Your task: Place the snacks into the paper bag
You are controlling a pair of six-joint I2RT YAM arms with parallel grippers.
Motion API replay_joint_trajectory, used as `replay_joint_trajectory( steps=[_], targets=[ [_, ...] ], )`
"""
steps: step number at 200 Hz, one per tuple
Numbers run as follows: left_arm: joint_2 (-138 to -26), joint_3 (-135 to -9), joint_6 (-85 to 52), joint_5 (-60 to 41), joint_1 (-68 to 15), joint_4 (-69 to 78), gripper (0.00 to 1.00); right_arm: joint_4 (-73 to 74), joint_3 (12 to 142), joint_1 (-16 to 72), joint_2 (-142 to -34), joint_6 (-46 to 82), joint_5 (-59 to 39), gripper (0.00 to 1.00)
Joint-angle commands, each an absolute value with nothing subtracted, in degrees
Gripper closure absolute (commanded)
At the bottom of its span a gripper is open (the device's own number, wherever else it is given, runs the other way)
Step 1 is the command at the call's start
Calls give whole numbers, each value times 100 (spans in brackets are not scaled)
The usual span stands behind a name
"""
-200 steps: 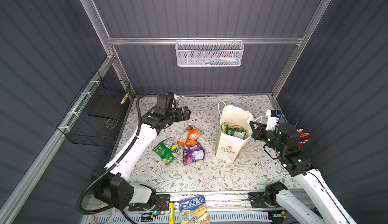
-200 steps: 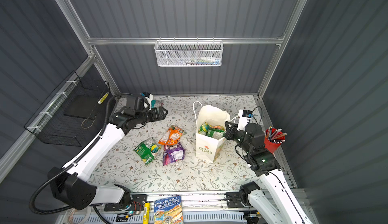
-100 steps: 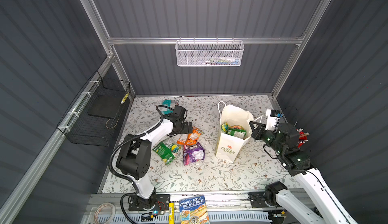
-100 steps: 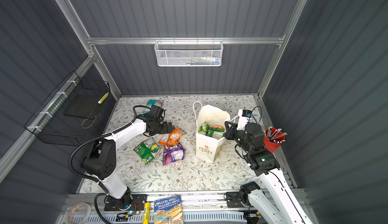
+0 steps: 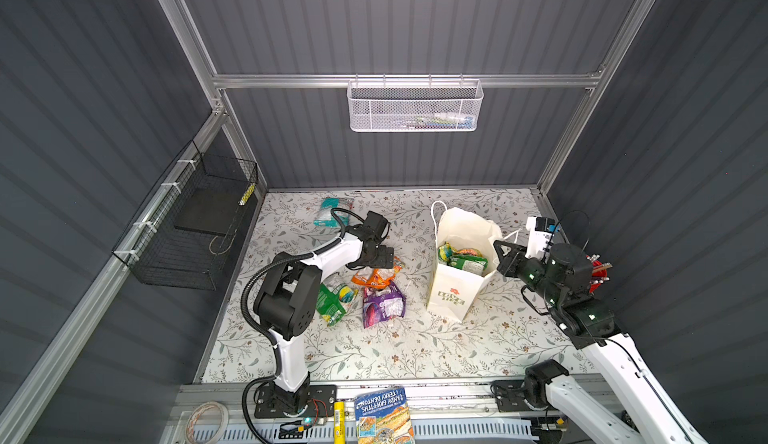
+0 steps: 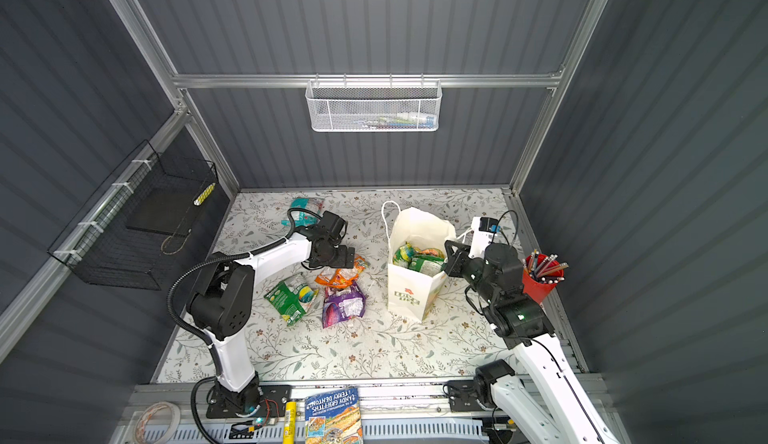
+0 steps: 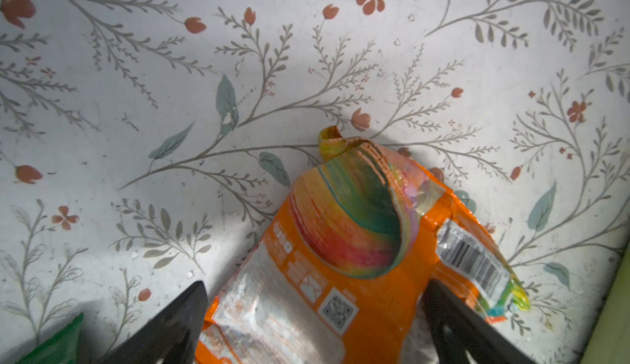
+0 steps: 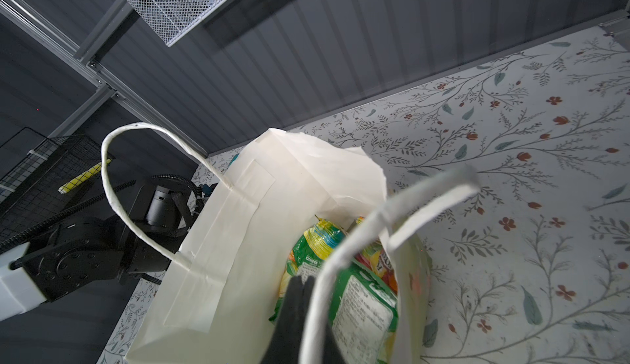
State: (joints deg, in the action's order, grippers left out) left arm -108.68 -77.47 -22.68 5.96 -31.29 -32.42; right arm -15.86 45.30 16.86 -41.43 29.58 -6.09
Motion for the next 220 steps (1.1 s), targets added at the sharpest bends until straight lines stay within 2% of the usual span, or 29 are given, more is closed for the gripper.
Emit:
replay_joint_trajectory(
  steps=[1,45,76,102,154,220],
  targets=[
    [-10886,-7865,-2153,712,-3252,-3463,0,-1591,4463,1670,-4122,2971,-631,100],
    [-10094,-7799,-1582,478,-3408,-3569,0,-1582,4456,1670,-4122,2973,-650,100],
    [-10215,-7995,-1054,784,-3462,-4324,0,-1583,4456,1670,-4131,2979,-645,100],
    [-10195,-7964,-1003,800,-3628,-4342,0,-1582,4456,1670,-4140,2975,-653,100],
    [-10644,-7977,-828,716,-3636,-4229,0,-1596,4465,1670,-4105,2971,-673,100],
    [-11757,-8639,-851,986,-3628,-4242,0,-1616,4465,1670,-4082,2954,-642,100]
  ],
)
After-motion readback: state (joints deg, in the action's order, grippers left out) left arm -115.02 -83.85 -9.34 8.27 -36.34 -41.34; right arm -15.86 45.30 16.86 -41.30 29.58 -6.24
